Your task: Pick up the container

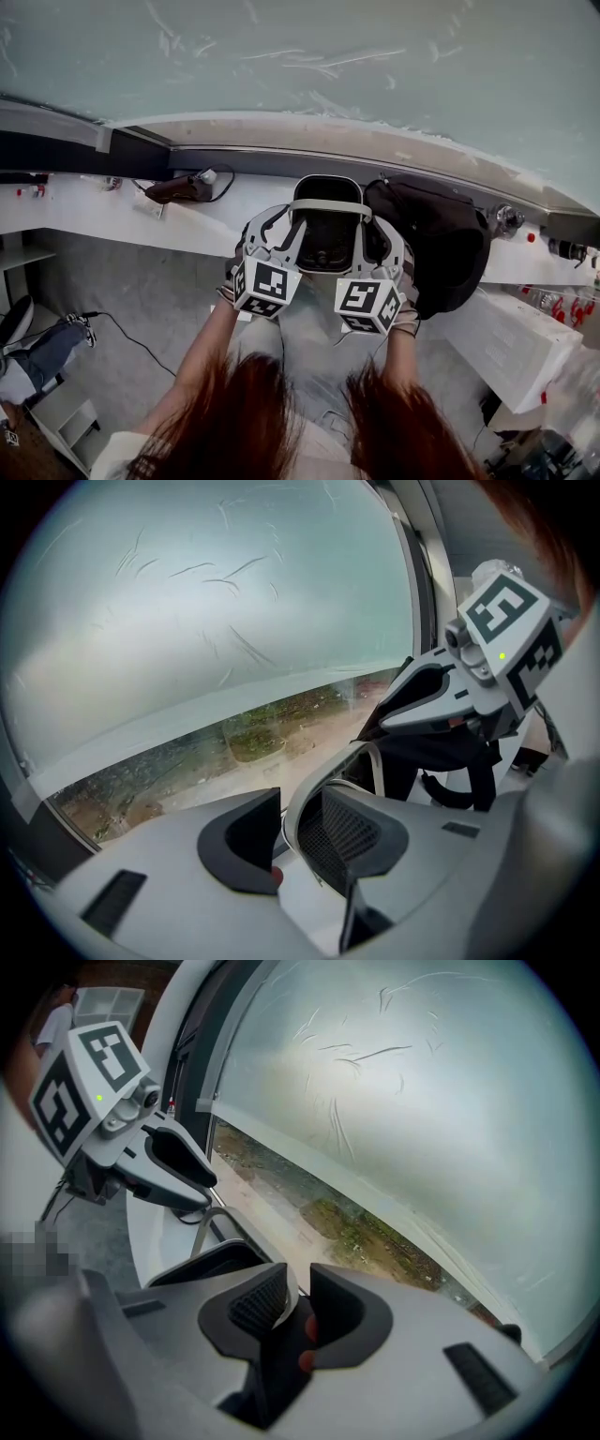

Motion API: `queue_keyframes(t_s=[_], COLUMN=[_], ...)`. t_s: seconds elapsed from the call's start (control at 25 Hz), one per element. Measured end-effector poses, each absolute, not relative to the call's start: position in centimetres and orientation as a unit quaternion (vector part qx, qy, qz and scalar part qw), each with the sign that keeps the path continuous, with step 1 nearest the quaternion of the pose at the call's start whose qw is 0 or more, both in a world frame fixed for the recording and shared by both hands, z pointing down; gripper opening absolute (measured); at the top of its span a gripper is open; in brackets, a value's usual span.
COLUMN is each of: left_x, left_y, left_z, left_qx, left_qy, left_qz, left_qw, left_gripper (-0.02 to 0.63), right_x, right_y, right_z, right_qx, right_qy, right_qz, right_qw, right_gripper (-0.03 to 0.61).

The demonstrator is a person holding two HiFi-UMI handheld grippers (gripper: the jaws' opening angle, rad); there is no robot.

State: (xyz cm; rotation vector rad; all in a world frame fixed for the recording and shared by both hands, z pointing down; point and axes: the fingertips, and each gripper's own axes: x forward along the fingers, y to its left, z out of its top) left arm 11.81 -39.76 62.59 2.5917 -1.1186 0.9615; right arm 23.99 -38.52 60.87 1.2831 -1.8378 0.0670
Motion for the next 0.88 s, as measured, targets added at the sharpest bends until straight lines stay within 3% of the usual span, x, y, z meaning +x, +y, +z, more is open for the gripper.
queue_keyframes(t_s=[0.88], left_x=[11.9], left_y=[-41.6], left_z=[67.3], left_qx=[0.853], left_qy=[-0.387], left_qz=[0.342], left_qw=[0.076], left_gripper=[0.127], right_x=[25.1], right_y=[-40.0], right_z=[66.7], right_qx=[0.492], right_qy=[-0.725], right_qz=[0.019], right_qw=[0.481], right_gripper=[0.123])
